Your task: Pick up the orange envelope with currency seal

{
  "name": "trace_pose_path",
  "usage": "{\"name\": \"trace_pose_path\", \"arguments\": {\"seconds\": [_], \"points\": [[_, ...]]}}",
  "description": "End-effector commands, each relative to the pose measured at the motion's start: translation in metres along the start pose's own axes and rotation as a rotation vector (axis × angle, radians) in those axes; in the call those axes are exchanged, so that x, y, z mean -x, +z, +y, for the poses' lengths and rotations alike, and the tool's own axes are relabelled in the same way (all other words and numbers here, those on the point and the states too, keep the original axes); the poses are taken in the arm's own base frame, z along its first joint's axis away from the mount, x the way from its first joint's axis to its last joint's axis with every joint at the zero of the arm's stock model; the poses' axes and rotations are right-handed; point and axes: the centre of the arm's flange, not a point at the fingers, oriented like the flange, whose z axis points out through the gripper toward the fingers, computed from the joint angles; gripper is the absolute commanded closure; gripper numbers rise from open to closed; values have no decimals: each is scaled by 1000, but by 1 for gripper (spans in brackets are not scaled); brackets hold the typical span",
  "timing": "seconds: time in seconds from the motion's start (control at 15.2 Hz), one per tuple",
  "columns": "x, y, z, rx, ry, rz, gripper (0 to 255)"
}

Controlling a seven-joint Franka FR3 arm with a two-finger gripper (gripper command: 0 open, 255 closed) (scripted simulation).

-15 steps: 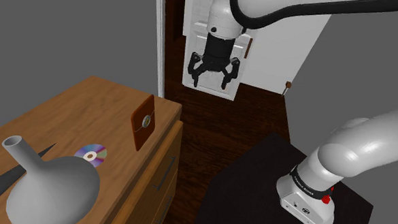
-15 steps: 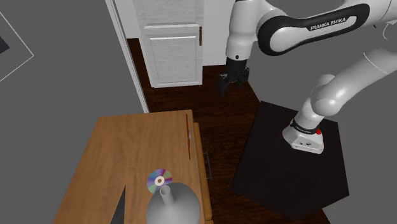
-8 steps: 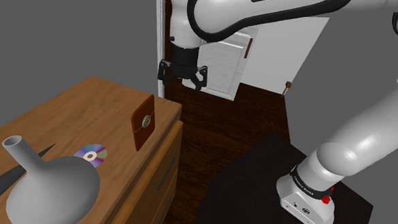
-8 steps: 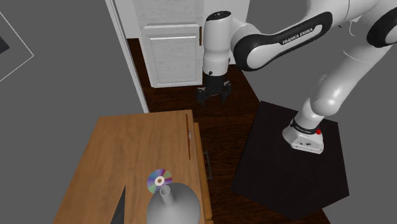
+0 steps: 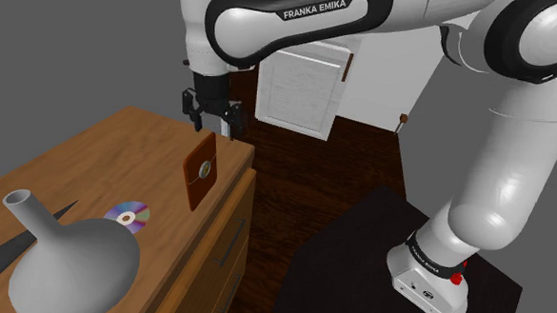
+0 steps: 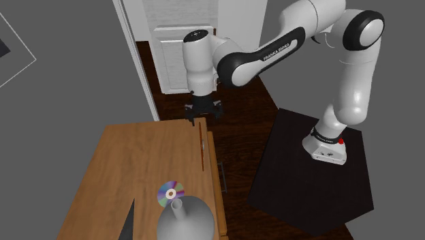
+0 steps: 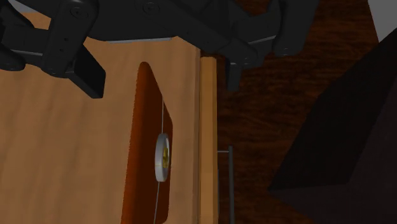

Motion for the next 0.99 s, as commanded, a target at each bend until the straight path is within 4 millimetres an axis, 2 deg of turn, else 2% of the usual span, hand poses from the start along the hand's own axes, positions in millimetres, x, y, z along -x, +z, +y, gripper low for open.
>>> {"name": "trace_pose_path", "arguments": {"seconds": [0.0,0.46,0.59,0.66,0.92], "points": [[2,8,-21,7,44,3,0],[1,45,-22,7,44,3,0],[1,48,-22,7,44,3,0],[2,48,-22,7,44,3,255],[2,48,-23,7,44,3,255]]}}
